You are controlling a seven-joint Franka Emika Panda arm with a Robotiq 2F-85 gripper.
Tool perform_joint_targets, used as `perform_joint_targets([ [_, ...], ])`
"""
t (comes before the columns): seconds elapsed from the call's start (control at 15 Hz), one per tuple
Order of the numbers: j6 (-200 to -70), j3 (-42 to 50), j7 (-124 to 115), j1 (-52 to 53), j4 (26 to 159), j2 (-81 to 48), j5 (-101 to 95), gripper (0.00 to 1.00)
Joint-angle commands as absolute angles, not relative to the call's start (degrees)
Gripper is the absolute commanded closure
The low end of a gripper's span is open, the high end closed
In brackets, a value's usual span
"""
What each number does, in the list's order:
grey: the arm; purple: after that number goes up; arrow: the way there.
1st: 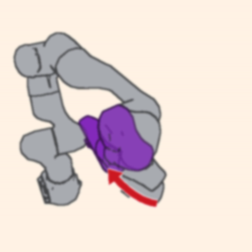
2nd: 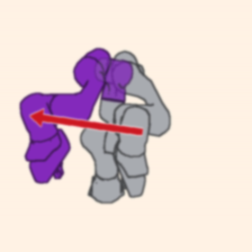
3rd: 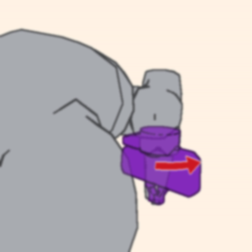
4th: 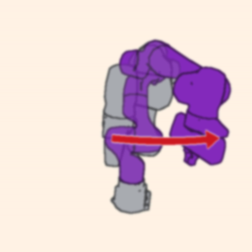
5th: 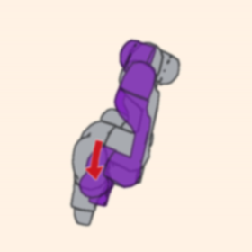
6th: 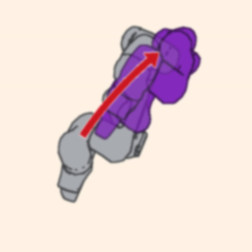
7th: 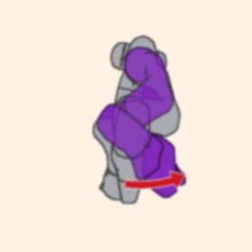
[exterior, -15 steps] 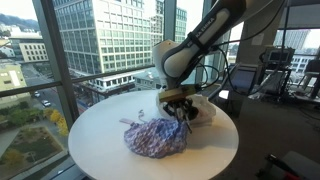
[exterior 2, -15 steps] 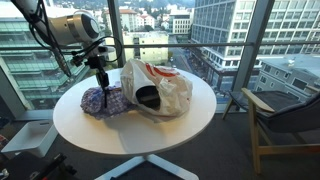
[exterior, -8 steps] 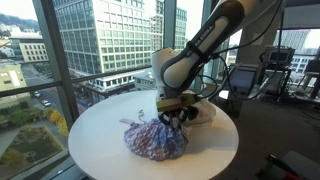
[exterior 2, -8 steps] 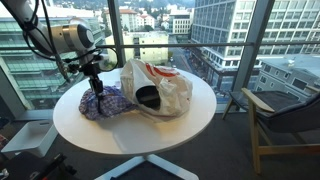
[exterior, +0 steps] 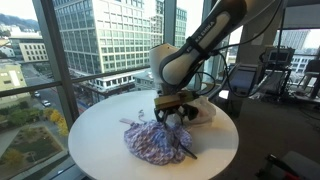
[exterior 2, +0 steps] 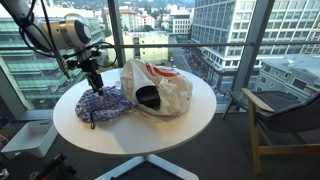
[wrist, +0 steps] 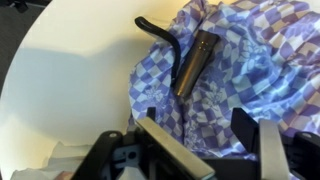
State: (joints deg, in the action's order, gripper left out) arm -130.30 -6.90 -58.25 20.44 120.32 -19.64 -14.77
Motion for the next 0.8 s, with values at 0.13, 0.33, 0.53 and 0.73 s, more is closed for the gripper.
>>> perform_joint_targets([
  [0.13,-136.5,-9.5,-55.3,20.6,117.7,-22.4,-10.7,0.00],
  [0.33,-141.7,-8.5,-56.4,21.9,115.8,-27.4,-11.6,0.00],
  [0.53,-145.6,-6.2,-56.4,23.2,113.9,-32.6,-12.5,0.00],
  [0.73,-148.7,-2.6,-56.9,26.1,111.5,-37.5,-14.8,0.00],
])
